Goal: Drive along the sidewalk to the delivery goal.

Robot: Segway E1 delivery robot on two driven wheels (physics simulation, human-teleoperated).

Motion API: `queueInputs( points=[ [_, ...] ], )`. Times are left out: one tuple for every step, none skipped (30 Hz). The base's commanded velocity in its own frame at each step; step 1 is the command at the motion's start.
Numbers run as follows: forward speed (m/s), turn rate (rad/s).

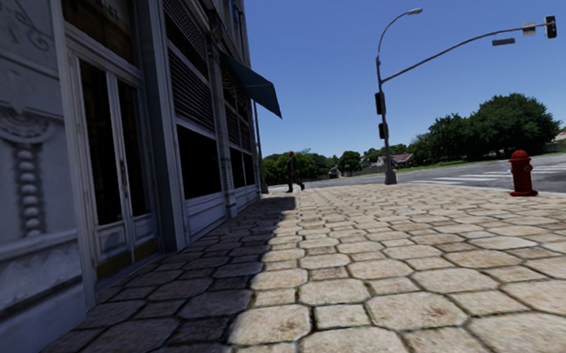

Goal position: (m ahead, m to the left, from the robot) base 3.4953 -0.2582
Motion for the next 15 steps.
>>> queueInputs(
  points=[
    [2.00, 0.00],
    [2.00, 0.00],
    [2.00, 0.00],
    [2.00, 0.00],
    [2.00, 0.00],
    [2.00, 0.00],
    [2.00, -0.16],
    [2.00, -0.27],
    [2.00, -0.30],
    [2.00, -0.30],
    [2.00, -0.30],
    [2.00, -0.30],
    [2.00, -0.30],
    [2.00, -0.27],
    [2.00, -0.27]
  ],
)
